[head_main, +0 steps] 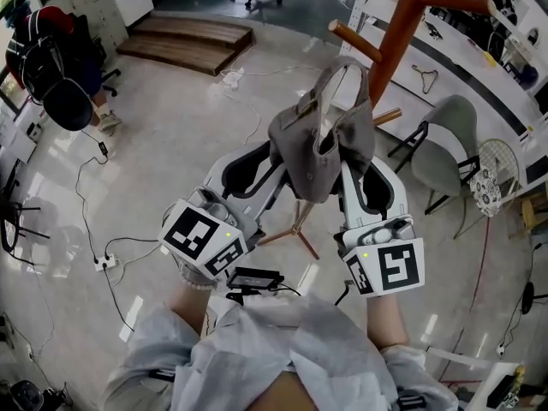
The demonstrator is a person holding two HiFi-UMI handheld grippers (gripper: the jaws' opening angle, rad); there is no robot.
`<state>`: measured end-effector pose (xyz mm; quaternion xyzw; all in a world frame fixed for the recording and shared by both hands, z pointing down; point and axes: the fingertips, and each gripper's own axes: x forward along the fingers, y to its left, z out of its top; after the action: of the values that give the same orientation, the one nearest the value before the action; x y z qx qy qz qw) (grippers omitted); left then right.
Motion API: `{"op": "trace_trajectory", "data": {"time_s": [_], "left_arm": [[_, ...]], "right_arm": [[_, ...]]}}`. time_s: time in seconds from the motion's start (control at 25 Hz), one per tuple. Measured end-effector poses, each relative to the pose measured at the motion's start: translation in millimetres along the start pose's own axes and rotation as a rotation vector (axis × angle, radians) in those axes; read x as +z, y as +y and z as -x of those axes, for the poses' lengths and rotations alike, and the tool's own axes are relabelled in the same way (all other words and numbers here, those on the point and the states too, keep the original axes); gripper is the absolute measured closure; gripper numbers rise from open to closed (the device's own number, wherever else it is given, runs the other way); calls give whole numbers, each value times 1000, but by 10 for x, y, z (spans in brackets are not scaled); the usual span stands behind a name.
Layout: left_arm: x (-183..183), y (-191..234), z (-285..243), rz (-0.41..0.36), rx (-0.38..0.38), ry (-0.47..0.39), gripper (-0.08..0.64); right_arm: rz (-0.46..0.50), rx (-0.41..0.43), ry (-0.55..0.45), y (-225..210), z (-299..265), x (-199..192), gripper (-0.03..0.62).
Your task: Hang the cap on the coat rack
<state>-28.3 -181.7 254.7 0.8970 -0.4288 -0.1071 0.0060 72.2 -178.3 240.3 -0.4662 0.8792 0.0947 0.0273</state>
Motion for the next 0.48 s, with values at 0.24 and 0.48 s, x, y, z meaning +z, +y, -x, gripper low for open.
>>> {"op": "trace_trajectory", "data": {"time_s": [0.24,0.48], "left_arm": [[39,127,-122,23,-12,-10,439],[140,207,-202,25,-24,-24,442]], "right_arm": [[19,-10,15,-65,-155,45,506],[22,-28,30,-99,-257,127,506]]}}
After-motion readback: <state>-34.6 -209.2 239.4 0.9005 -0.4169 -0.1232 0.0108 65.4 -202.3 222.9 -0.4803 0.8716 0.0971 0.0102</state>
